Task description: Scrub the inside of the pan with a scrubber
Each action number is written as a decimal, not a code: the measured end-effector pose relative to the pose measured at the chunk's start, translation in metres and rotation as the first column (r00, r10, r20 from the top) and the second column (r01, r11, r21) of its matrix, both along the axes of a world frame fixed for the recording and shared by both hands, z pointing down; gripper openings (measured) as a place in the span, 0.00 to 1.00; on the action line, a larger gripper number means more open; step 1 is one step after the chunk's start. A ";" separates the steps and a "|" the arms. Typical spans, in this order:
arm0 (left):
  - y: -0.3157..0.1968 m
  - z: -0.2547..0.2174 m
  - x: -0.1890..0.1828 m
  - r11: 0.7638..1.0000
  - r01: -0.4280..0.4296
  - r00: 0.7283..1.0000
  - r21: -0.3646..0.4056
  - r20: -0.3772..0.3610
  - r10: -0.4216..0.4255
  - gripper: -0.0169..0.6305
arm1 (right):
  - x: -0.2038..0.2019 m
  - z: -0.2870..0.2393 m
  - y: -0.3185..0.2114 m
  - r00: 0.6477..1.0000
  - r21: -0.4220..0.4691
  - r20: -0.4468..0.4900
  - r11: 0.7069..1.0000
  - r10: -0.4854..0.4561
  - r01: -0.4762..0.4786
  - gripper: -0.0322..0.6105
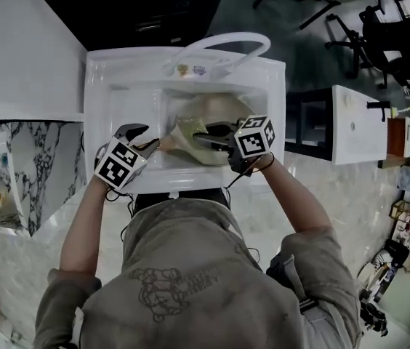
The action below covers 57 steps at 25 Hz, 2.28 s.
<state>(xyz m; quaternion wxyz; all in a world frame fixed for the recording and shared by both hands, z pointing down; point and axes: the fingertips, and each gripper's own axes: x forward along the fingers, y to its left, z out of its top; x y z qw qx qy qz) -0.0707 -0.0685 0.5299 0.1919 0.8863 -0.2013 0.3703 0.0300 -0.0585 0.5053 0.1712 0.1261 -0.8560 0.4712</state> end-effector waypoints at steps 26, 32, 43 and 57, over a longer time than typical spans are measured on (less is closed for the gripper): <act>-0.042 -0.283 0.032 0.748 0.167 0.971 0.643 -0.240 -0.011 0.10 | 0.057 -0.290 -0.025 0.724 0.822 0.133 0.333 0.677 -0.462 0.17; -0.035 -0.324 0.039 0.753 0.256 0.931 0.606 -0.363 -0.025 0.09 | 0.074 -0.339 -0.008 0.698 0.873 0.179 0.215 0.693 -0.437 0.17; -0.028 -0.342 0.044 0.696 0.333 0.913 0.636 -0.401 -0.070 0.08 | 0.105 -0.350 0.010 0.689 0.890 0.178 0.185 0.702 -0.418 0.17; -0.016 -0.327 0.087 0.706 0.303 0.935 0.640 -0.343 -0.091 0.08 | 0.139 -0.334 0.018 0.705 0.873 0.163 0.232 0.690 -0.429 0.17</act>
